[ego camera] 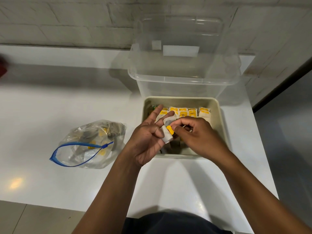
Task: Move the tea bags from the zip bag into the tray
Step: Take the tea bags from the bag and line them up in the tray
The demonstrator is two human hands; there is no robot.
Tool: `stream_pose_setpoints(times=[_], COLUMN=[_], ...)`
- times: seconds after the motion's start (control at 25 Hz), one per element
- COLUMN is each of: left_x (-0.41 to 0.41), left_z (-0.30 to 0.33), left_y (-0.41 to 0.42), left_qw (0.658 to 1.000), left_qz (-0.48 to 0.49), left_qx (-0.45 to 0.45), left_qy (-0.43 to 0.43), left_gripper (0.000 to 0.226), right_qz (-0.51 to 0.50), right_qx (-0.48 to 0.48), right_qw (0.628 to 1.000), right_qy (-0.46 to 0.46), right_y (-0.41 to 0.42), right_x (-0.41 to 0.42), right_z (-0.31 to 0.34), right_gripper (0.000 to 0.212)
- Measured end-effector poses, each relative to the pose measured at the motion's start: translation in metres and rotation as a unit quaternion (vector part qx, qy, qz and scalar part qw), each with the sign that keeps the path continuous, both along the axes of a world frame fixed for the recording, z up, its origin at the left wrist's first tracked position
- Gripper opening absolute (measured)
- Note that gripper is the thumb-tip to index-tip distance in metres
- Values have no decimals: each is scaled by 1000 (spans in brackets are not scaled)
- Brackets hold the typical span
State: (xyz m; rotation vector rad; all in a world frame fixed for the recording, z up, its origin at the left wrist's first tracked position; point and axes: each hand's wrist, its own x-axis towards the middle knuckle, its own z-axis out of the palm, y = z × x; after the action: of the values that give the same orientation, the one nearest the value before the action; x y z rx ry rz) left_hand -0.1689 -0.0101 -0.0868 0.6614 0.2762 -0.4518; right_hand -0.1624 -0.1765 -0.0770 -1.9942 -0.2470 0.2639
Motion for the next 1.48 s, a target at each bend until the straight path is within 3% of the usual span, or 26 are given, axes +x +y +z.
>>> stream_pose_setpoints(times=[0.2,0.32,0.48,0.6,0.76,0.88,0.96,1.04,1.2,1.36,1.48], left_x=[3,3,3,3,4,3,2,-1,-2,-5,-7], left_z=[10,10,6,4,1,0,0,3,6,2,1], left_y=[-5,-9,-10,-14,-13,-4,6,13,24,29,29], left_qw=[998,997,996,994,987,970,936,911,882,873,861], left_qz=[28,51,61,76,123,183,198,198,197,194,182], left_qx=[-27,10,37,31,45,155,290,359,423,441,466], left_qy=[47,63,53,76,92,42,-6,-36,-70,-78,-90], left_gripper=[55,49,47,48,43,39,32,29,30,27,24], right_qz=[7,-14,-15,-17,1,-27,-57,-63,9,152,235], right_qx=[-6,-60,-103,-87,-38,5,16,-14,-168,-227,-283], right_qw=[1000,997,992,992,998,1000,998,998,986,960,929], right_qy=[-8,-41,-71,-91,-40,-3,7,22,9,54,42], right_y=[5,11,17,18,13,-2,-13,-18,-21,-24,-23], right_x=[-3,-9,-15,-16,-15,-3,5,12,20,30,40], right_z=[1,0,-3,-2,7,17,18,12,-16,-25,-28], right_gripper=[17,8,16,6,10,10,12,14,18,27,15])
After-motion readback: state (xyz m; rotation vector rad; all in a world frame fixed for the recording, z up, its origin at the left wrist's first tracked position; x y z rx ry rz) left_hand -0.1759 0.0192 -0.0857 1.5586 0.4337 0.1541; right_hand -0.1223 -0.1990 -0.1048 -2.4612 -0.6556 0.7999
